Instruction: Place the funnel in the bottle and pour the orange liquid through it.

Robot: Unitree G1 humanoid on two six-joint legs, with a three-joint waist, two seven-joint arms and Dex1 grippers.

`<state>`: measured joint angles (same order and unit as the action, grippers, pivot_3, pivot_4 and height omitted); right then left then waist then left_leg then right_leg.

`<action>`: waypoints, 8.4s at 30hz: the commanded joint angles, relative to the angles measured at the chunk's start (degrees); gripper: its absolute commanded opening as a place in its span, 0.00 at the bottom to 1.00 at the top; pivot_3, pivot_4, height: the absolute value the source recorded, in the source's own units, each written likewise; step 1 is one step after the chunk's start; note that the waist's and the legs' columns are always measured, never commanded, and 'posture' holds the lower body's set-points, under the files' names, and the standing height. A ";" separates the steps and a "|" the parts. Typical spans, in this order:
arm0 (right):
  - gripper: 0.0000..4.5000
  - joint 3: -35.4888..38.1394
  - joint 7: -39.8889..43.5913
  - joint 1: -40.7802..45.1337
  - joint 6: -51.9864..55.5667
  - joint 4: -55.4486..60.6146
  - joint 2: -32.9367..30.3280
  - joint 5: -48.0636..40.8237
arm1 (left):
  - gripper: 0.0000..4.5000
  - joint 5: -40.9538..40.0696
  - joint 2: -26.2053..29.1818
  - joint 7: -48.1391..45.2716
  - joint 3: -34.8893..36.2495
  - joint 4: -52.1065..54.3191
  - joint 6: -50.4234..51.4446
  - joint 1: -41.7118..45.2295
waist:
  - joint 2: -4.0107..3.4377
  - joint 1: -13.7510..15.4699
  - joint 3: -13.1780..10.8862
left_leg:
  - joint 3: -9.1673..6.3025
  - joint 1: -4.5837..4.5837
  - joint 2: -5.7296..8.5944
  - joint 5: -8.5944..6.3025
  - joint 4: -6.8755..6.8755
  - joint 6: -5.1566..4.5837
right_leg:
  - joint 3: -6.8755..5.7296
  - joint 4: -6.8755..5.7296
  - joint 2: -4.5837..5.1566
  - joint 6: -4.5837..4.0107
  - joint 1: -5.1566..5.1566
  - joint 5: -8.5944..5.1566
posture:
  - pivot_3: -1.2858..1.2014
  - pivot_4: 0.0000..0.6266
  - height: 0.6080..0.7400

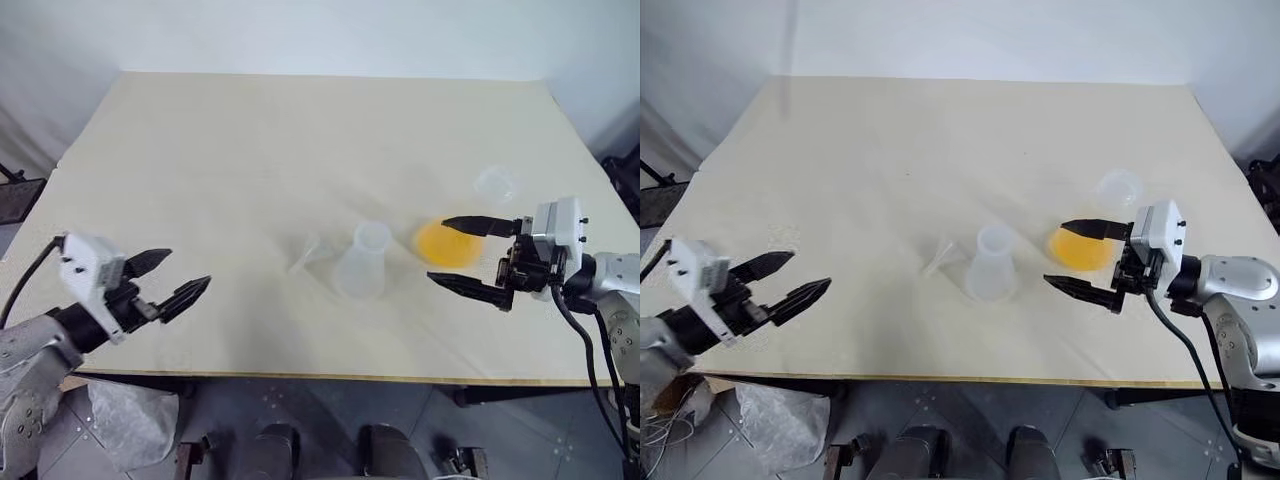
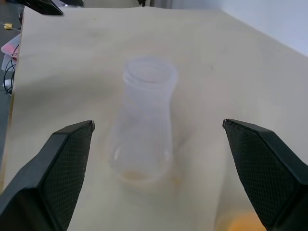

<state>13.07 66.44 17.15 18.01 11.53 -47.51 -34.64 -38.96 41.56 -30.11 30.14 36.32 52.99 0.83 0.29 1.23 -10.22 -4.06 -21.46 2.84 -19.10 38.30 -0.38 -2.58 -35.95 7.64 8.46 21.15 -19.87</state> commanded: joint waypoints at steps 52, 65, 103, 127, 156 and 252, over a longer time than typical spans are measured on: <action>1.00 4.85 -18.41 -18.63 3.79 25.36 3.80 -4.34 | 0.86 37.95 -12.21 -27.62 -69.74 -54.85 5.53 67.96 | 0.05 0.09 -0.07 | 0.20 -0.19 0.34 0.06 0.01 -0.02 | -0.28 -0.26 -0.08 0.05 0.32 0.02 | 0.52 0.24 1.00; 1.00 5.58 -19.38 -19.59 3.48 26.15 3.59 -3.94 | 0.04 39.52 -12.01 -29.76 -68.12 -53.11 5.59 66.57 | 0.05 0.12 -0.07 | 0.17 -0.19 0.32 0.06 0.08 -0.02 | -0.27 -0.37 -0.07 0.05 0.33 0.02 | 0.52 0.24 1.00; 1.00 2.69 -16.72 -12.33 0.64 18.28 4.79 -1.15 | 0.04 8.83 -22.23 -41.03 -31.17 -42.89 -31.37 50.78 | 0.04 -0.08 -0.07 | 0.02 -0.33 0.25 0.03 0.53 -0.07 | -0.40 -0.70 0.00 0.05 0.37 0.02 | 0.52 0.24 1.00; 1.00 3.36 -19.75 -16.22 1.51 22.00 5.91 -1.16 | 0.04 17.43 -27.16 -39.00 -38.16 -54.88 -37.31 53.84 | 0.05 0.13 -0.07 | 0.01 -0.41 0.35 0.01 0.66 -0.11 | -0.42 -0.69 0.00 0.06 0.37 0.02 | 0.52 0.24 1.00; 1.00 4.67 -19.37 -17.19 1.47 22.58 5.00 -1.56 | 0.04 19.82 -27.68 -38.13 -39.94 -55.01 -33.92 53.76 | 0.04 0.10 -0.07 | 0.00 -0.42 0.35 0.00 0.67 -0.12 | -0.41 -0.69 0.00 0.06 0.37 0.03 | 0.52 0.24 1.00; 1.00 21.29 -20.81 -25.07 6.47 20.50 1.91 -1.90 | 1.00 9.73 -11.68 -44.55 -24.49 -42.15 -42.07 32.17 | 0.02 0.13 -0.05 | -0.07 -0.51 0.25 0.00 0.68 -0.13 | -0.42 -0.59 0.02 0.06 0.38 0.03 | 0.52 0.24 1.00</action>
<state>30.02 47.07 -6.76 24.02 29.18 -46.10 -35.46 -26.76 29.05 -73.82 3.09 -8.74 12.02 33.55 0.32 1.36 -10.27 -4.13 -21.97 3.09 -19.10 38.98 -0.50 -3.00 -36.52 7.65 8.52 21.53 -19.85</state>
